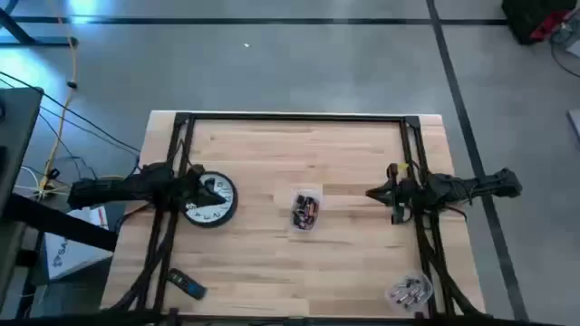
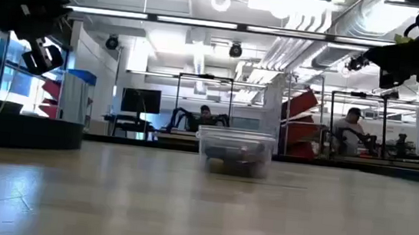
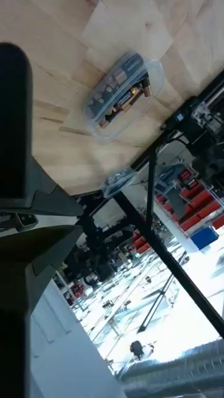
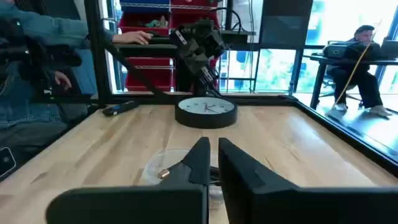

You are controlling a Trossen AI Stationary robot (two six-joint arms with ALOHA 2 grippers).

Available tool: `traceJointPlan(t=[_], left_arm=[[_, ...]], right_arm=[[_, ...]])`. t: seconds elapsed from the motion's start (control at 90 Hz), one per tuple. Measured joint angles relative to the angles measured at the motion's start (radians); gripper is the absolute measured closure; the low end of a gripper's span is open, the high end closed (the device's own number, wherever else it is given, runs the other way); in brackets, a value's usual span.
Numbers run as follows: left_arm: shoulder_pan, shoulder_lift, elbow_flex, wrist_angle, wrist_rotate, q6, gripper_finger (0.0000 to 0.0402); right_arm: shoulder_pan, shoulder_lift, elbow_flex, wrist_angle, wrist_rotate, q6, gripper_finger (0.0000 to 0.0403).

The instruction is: Insert battery

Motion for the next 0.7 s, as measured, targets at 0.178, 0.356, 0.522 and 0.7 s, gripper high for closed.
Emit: traceJointPlan(t=[0.178, 0.356, 0.522, 0.7], left_arm=[[0.000, 0.000, 0.000, 0.000, 0.000, 0.000, 0.0383], [0.000, 0.000, 0.000, 0.000, 0.000, 0.000, 0.0383], [0.023, -0.005, -0.012, 0.107, 0.006, 0.009, 0.0383], [0.035, 0.004, -0.010, 0.115, -0.037, 0.001, 0.0383]], right_arm=[[0.000, 0.000, 0.000, 0.000, 0.000, 0.000, 0.0402], [0.000, 0.000, 0.000, 0.000, 0.000, 0.000, 0.0402], [0.000, 0.000, 0.000, -0.001, -0.007, 0.000, 0.0402], [0.000, 0.012, 0.000, -0.001, -0.012, 0.000, 0.0402]])
